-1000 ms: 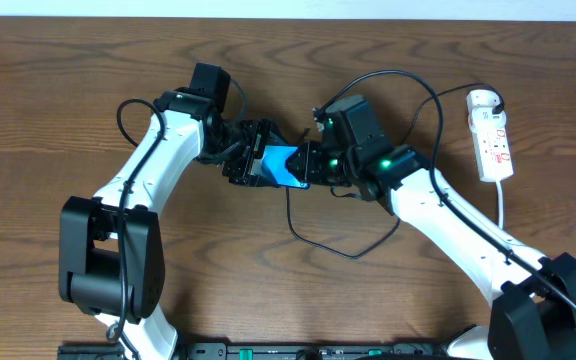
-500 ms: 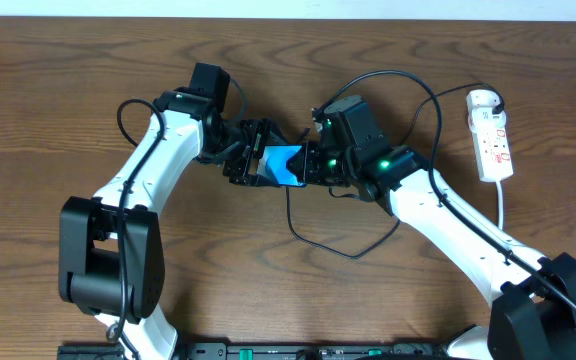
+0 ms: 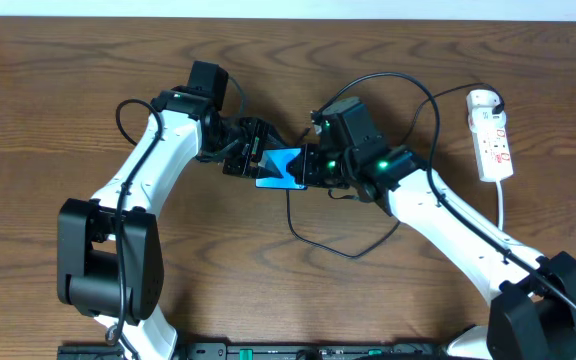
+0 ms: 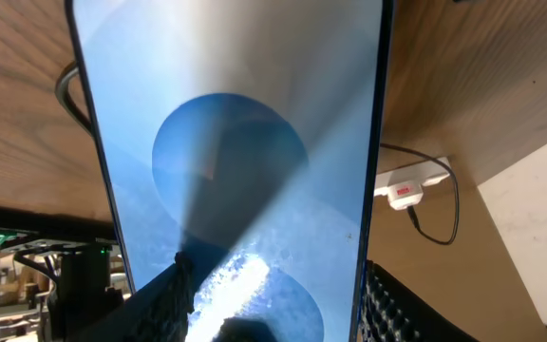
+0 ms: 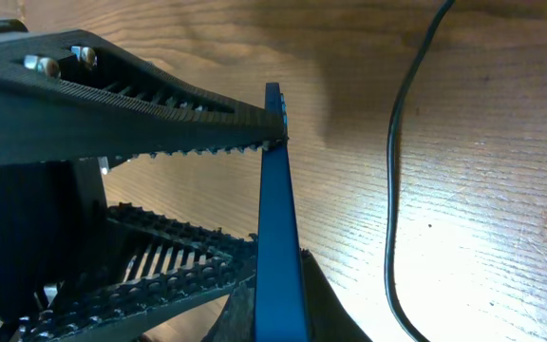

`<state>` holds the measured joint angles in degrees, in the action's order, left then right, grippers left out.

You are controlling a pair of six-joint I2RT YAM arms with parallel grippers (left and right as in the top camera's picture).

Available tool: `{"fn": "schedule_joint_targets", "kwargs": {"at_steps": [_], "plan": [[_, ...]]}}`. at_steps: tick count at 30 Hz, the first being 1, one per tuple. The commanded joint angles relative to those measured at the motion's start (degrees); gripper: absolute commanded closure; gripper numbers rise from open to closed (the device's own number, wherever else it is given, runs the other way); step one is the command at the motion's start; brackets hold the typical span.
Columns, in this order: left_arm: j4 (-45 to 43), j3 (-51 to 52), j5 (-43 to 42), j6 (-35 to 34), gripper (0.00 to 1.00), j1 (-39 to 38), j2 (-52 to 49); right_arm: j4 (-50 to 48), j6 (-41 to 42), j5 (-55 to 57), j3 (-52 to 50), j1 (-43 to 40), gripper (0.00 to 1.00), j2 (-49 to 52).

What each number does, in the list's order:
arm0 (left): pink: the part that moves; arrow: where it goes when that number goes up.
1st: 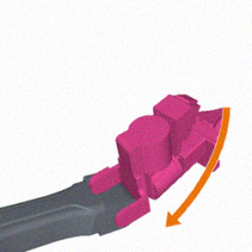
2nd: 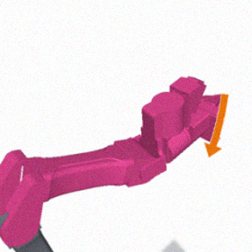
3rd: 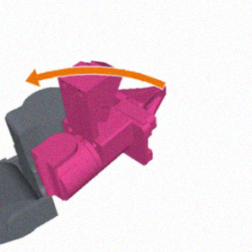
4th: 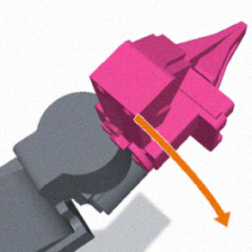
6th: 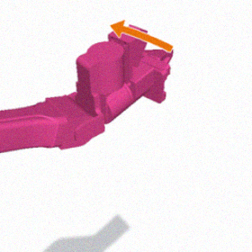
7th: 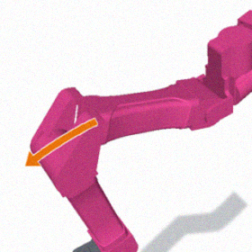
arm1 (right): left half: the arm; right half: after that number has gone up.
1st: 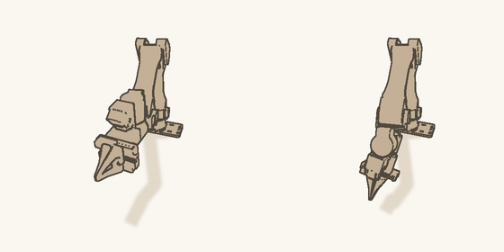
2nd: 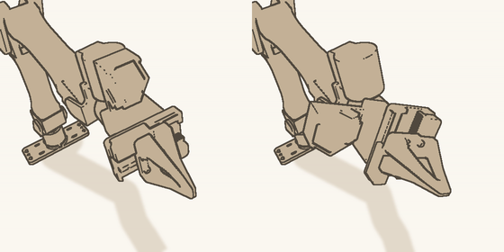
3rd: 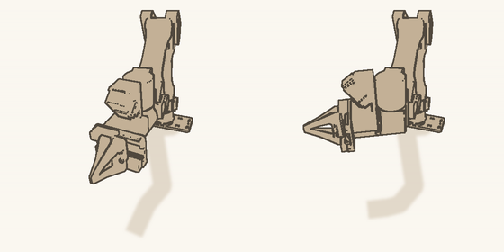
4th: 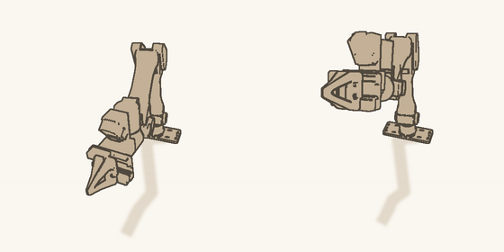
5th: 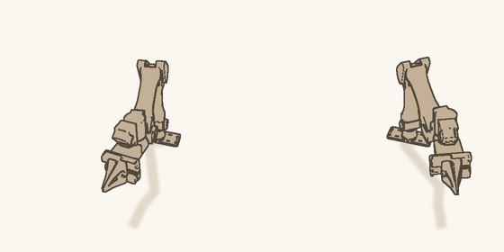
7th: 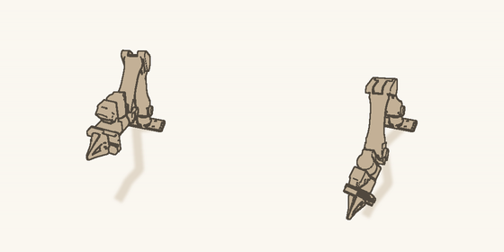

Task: Plug charger to phone and switch on socket
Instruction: 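Lift the phone with both grippers toward the far table edge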

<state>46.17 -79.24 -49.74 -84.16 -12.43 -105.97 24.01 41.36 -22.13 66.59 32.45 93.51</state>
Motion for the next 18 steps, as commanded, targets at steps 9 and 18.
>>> {"fn": "schedule_joint_targets", "kwargs": {"at_steps": [9, 18], "plan": [[-0.76, -0.28, 1.33, 18.71, 0.45, -0.11, 1.62, -0.87, -0.44, -1.20, 1.14, -7.26, 0.99, -0.31], [-4.98, -0.28, 1.22, 25.62, 0.53, -0.13, 1.62, -1.73, 1.36, -3.48, 1.14, -10.27, 0.99, -0.63]]}}
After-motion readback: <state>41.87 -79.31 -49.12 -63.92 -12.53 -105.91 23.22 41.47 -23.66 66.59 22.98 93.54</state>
